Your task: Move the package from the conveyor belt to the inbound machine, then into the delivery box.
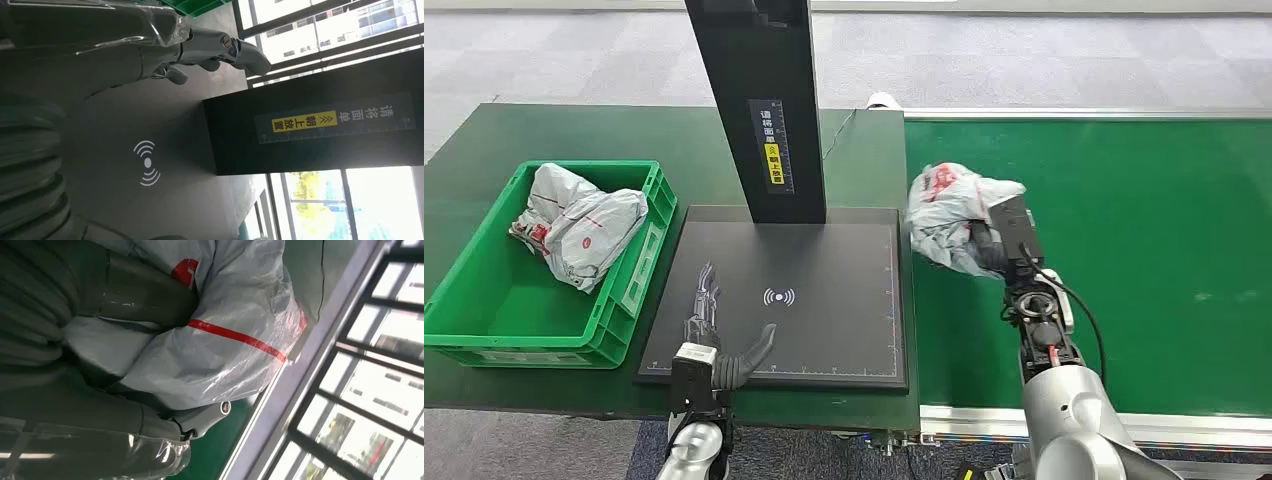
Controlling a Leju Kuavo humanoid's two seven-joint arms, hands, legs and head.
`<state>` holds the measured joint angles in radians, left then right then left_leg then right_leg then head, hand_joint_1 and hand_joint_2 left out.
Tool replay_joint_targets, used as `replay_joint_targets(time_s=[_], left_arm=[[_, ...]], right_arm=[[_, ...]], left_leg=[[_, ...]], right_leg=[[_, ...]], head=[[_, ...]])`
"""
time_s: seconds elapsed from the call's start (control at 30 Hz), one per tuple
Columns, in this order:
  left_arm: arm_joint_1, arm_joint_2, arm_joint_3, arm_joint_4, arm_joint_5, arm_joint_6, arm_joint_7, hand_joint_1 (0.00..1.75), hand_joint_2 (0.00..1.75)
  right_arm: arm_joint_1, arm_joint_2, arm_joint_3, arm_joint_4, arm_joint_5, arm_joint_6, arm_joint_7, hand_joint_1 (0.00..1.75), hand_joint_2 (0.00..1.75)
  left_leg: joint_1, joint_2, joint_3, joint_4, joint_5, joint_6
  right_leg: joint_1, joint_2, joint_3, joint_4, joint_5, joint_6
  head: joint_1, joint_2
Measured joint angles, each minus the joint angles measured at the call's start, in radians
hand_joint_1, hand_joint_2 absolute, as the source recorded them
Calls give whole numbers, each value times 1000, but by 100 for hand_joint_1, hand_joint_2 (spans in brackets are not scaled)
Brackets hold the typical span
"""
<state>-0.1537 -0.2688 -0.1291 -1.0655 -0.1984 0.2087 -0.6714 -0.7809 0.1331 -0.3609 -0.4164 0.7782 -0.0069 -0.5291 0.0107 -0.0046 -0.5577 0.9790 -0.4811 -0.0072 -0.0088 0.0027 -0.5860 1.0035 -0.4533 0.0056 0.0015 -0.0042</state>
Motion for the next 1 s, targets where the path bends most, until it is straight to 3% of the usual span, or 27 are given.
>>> replay_joint_targets(time_s=[0.27,0.53,0.57,0.67,0.7,0.87,1.0], left_arm=[[-1,11,12,-37,3,-1,-5,0,175],[-9,24,17,-49,17,-11,-16,0,175],[-13,25,17,-45,20,-11,-19,0,175],[-25,26,17,-34,28,-11,-25,0,175],[-29,26,17,-31,30,-10,-25,0,175],[-42,27,16,-17,40,-3,-26,0,175],[-44,33,15,-6,57,16,-27,0,175]], right_arm=[[2,106,202,28,29,183,-9,175,175],[3,141,353,51,-22,233,19,175,175],[3,140,361,54,-33,240,21,150,175],[3,138,385,60,-49,242,32,19,175],[3,137,392,62,-52,237,35,0,175],[3,134,415,65,-101,178,21,0,175],[3,127,415,43,-239,122,-86,0,175]], left_leg=[[0,0,-1,0,0,0],[0,0,-1,0,0,0],[0,0,-1,0,0,0],[0,0,-1,0,0,0],[0,0,-1,0,0,0],[0,0,-1,0,0,0],[0,0,-1,1,0,0]], right_leg=[[0,0,-1,0,0,0],[0,-1,-1,0,0,0],[0,-1,-1,0,0,0],[0,-1,-1,0,0,0],[0,0,-1,0,0,0],[0,0,-1,0,0,0],[0,0,-1,0,0,0]], head=[[0,0],[0,0],[0,0],[0,0],[0,0],[0,0],[0,0]])
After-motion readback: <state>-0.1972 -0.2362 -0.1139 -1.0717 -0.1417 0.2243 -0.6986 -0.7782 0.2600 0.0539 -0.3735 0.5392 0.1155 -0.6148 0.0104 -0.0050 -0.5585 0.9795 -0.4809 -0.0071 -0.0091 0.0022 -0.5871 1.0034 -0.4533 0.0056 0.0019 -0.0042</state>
